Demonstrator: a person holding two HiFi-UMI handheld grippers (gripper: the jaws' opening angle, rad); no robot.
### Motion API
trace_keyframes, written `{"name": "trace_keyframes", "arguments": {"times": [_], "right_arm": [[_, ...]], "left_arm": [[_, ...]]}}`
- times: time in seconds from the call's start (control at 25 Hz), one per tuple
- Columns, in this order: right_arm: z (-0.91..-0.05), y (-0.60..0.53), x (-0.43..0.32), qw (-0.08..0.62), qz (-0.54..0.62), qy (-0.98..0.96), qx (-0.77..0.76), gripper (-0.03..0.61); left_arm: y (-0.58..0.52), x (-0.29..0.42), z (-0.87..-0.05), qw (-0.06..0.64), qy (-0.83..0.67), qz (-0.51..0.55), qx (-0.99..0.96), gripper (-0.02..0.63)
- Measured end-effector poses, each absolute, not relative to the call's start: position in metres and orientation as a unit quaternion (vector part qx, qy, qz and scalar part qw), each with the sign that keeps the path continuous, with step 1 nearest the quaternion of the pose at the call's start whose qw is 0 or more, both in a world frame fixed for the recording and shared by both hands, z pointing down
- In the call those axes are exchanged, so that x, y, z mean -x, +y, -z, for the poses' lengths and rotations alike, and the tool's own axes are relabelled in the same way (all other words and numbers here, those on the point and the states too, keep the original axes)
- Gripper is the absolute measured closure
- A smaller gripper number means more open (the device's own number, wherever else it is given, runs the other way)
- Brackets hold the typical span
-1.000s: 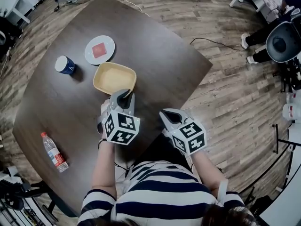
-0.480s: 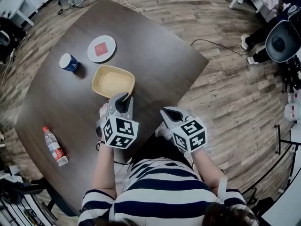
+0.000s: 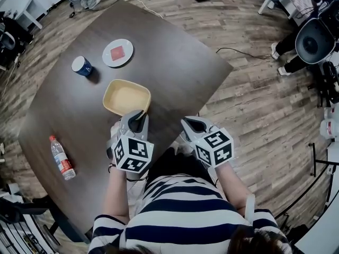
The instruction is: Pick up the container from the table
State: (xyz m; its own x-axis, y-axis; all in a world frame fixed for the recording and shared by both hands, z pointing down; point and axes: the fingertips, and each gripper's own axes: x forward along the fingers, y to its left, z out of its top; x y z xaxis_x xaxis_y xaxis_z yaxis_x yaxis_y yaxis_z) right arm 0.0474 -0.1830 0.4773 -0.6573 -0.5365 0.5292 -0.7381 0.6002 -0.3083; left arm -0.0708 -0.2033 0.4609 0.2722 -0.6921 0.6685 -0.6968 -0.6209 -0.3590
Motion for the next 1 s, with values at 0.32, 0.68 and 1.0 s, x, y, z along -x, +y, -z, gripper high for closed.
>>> {"name": "trace_keyframes", "arguments": {"times": [0.32,0.68,1.0], "right_arm": [[-0.471,-0.172,-0.053,0.197,-0.246,-0.876,-0.366,0.580],[-0.464,-0.159,-0.060,0.196,-0.234,-0.880,-0.364,0.580],[-0.459,-0.152,-0.065,0.195,-0.223,-0.882,-0.365,0.580]], "left_arm": [[-0.172,0.076,-0.461,0.013,-0.443,-0.423,-0.790,0.614],[-0.141,0.073,-0.462,0.027,-0.449,-0.423,-0.786,0.614],[-0.120,0.072,-0.461,0.033,-0.456,-0.424,-0.782,0.614]]}}
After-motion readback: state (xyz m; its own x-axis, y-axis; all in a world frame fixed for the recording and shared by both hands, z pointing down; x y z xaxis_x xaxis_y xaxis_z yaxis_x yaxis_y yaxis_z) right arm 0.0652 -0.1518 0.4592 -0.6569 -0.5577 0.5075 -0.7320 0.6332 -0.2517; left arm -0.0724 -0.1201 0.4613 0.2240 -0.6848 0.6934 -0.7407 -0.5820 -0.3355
